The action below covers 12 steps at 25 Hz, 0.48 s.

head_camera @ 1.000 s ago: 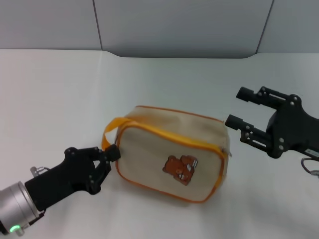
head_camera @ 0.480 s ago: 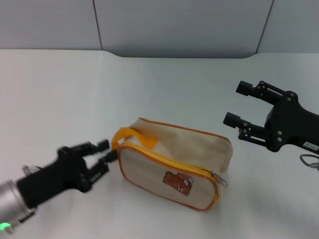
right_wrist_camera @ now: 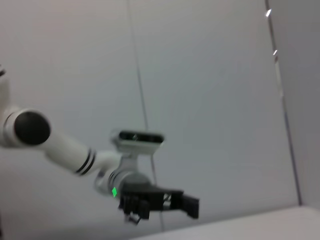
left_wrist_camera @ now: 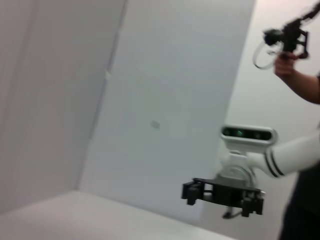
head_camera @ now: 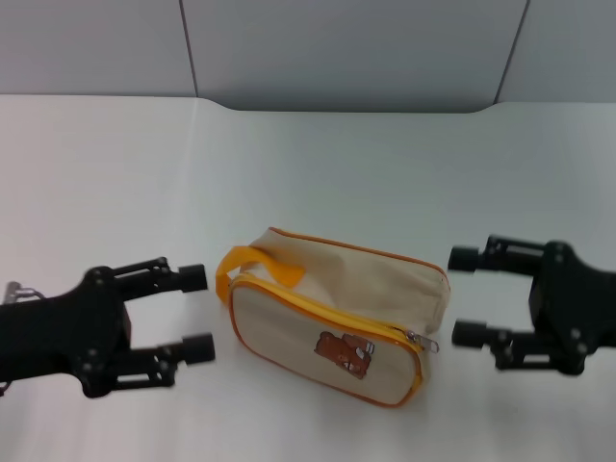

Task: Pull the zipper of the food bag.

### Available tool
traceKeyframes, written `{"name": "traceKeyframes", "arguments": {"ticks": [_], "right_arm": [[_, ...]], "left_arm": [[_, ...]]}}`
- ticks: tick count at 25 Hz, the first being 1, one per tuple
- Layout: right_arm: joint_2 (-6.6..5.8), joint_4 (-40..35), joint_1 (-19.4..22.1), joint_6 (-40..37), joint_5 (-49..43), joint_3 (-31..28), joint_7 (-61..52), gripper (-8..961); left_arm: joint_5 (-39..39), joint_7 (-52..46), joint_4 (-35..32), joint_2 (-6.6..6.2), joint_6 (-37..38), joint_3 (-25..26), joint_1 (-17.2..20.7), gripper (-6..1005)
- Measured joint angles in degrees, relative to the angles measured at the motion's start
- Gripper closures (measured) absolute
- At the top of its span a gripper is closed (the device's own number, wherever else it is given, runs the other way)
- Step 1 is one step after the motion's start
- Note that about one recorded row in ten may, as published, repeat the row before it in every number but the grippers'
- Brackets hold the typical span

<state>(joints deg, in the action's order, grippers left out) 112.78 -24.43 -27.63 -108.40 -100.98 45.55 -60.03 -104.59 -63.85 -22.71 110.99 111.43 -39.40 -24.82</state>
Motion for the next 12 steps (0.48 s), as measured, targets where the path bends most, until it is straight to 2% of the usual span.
{"name": "traceKeyframes", "arguments": {"ticks": [4,12], "right_arm": [[0.43,0.0,0.0,0.3,-1.3,-0.1,0.0,202],[0.55,0.0,0.4,0.4,-1.5,-0.5,0.3,203]], "left_arm": [[-4.8,-0.6,-1.1,0.37,0.2,-0.2,-2.1,198],[-5.5,-0.7,-1.6,0.51,0.0,0.0,-2.5,198]]}}
